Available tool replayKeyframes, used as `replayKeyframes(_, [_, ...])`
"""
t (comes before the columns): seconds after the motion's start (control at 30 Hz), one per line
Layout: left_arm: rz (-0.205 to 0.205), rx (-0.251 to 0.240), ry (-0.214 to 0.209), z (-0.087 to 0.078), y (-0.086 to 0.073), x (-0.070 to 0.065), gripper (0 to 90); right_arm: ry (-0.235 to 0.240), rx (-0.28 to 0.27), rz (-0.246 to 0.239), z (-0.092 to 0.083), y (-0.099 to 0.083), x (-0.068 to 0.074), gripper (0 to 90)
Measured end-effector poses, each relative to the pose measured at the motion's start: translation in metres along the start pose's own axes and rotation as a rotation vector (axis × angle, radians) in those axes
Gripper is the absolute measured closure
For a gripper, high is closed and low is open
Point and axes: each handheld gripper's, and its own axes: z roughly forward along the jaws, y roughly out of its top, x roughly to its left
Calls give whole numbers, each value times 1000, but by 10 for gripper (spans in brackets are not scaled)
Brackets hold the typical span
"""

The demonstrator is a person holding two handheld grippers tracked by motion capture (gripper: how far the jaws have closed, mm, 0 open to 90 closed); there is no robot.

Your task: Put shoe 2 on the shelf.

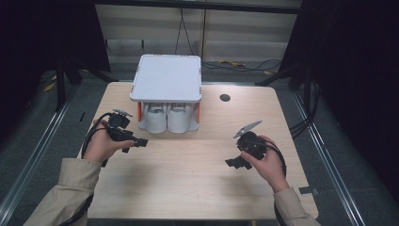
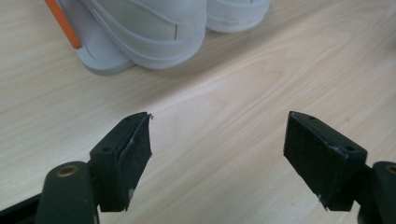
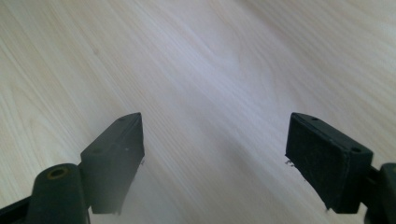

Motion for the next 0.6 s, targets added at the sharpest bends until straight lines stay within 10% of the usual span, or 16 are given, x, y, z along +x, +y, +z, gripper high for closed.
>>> replayKeyframes(0.6, [-11, 20, -4, 10, -40, 4, 198, -58, -22, 116, -1, -64, -19, 191])
